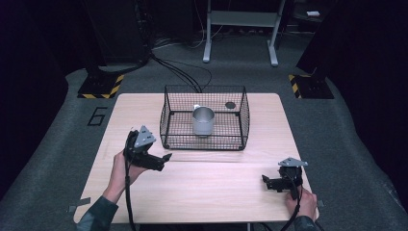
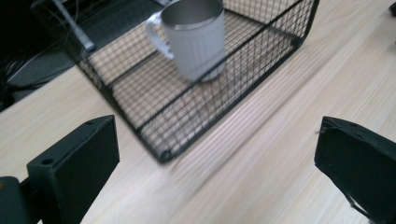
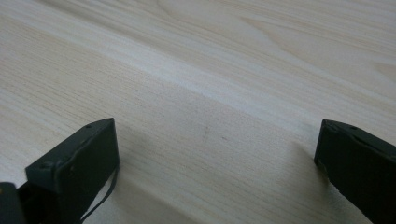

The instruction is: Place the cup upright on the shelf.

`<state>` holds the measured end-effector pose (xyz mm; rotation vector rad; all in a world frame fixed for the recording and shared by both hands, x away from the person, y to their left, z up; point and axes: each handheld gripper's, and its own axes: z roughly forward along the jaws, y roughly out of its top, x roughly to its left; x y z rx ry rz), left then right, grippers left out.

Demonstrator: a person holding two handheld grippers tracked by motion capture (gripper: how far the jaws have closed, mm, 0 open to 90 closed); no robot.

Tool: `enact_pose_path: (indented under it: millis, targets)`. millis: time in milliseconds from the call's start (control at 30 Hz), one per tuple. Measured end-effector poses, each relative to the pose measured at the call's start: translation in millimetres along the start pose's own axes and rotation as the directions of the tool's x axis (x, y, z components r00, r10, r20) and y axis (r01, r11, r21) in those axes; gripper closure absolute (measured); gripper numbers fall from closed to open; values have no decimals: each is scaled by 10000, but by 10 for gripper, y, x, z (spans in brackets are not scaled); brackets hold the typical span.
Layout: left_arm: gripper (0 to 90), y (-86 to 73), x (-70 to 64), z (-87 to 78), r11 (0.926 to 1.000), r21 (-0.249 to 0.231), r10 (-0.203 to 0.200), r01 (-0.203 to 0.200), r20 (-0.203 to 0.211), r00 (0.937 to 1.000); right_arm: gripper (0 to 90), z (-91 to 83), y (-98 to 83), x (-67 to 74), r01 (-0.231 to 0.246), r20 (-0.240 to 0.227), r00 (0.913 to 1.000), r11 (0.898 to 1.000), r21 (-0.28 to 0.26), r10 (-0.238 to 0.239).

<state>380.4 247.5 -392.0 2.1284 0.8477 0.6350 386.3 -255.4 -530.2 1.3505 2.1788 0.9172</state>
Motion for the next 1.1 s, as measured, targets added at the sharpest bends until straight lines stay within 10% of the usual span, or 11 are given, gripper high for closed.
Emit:
enact_pose_path:
  millis: [467,567,600,800,867,1100]
  targets:
    - [0,-1034,196,46,9769,986,-1766,1896,-1268,9761,0,0,0,0,-4,-2,10000,10000,6,4]
    - [0,-1265,262,136,9613,1199,-2283,2479,-1562,9610,0,0,0,0,5,-1,10000,10000,7,-5]
    - [0,-1395,315,198,9445,1418,-2718,2962,-1689,9474,0,0,0,0,1,-1,10000,10000,4,-1]
    - [0,-1603,410,287,9244,1477,-3201,3517,-2010,9258,0,-1,0,2,-24,-1,10000,10000,12,24]
    - [0,-1668,459,296,9184,905,-3587,3851,-2200,9071,0,-1,0,3,-41,0,10000,10000,13,41]
    - [0,-1680,548,302,9239,961,-3461,3703,-2026,9161,0,-1,0,2,-33,0,10000,10000,10,33]
